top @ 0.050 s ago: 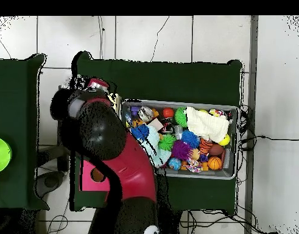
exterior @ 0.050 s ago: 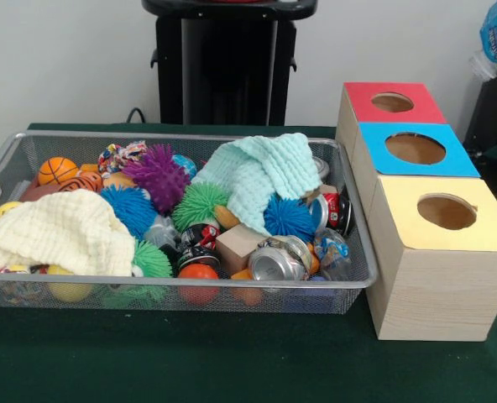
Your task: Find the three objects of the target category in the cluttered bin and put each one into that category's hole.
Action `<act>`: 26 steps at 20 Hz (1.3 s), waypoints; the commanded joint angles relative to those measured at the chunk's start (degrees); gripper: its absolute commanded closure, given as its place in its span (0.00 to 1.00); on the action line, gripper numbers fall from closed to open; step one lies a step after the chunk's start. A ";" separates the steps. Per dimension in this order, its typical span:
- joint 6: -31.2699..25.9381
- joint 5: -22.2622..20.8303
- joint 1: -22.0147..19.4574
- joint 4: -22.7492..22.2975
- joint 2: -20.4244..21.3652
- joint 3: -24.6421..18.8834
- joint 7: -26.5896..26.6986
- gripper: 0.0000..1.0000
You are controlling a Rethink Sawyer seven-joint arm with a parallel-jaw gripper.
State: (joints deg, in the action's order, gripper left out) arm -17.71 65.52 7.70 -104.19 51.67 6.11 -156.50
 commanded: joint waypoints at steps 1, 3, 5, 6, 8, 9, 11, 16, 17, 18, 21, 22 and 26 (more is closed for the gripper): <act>6.10 6.66 -1.21 -11.23 2.19 -9.11 -0.73 1.00; 7.09 9.94 -1.99 -13.79 3.81 -10.63 2.63 1.00; 7.98 13.78 -2.53 -15.74 4.97 -11.98 6.30 1.00; 8.49 16.68 -1.94 -16.56 5.75 -12.08 8.44 1.00; 9.13 20.05 -0.89 -17.22 6.07 -11.65 11.26 1.00; 9.37 21.65 -0.17 -17.62 6.28 -11.21 12.62 1.00; 8.22 27.69 2.39 -17.79 5.72 -8.70 18.79 1.00; -1.14 51.92 13.48 -16.38 -1.23 2.44 40.77 1.00; -2.29 53.33 14.51 -16.12 -2.24 3.56 41.85 1.00; -3.61 54.17 15.04 -16.33 -2.87 4.44 43.03 1.00; -6.08 54.43 15.80 -16.36 -4.07 6.33 44.29 1.00; -7.10 54.52 15.83 -16.60 -4.34 6.85 45.04 1.00; -10.28 55.66 16.42 -16.67 -6.09 8.60 47.20 1.00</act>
State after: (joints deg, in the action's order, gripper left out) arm -21.43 114.42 24.89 -115.93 49.88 11.09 -128.28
